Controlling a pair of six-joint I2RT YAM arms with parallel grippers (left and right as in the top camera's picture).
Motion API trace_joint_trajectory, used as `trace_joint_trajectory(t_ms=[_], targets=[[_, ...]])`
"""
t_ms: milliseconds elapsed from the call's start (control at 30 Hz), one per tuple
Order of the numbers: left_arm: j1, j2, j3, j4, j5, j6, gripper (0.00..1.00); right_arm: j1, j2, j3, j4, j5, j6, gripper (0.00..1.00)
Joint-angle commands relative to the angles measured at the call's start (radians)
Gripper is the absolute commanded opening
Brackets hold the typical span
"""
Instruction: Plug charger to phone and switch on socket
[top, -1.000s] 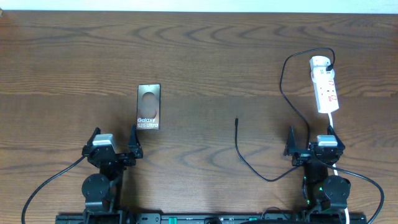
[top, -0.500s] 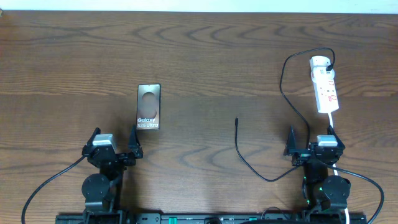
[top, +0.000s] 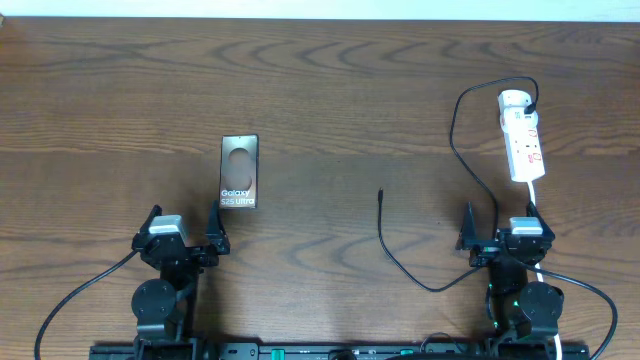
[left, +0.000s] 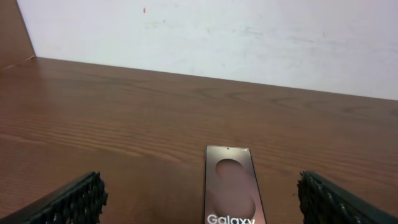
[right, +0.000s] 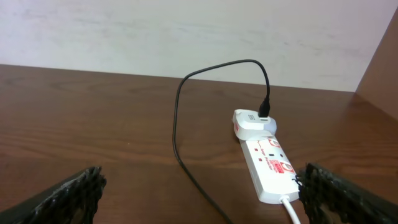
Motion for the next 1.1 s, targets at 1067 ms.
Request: trace_joint_trajectory(t_ms=[1067], targets=[[-0.003,-0.006,-0.024,-0.013,-0.001,0.000,1.00,0.016,-0.009,-0.001,-0.004,0.011,-0.013,0.99]])
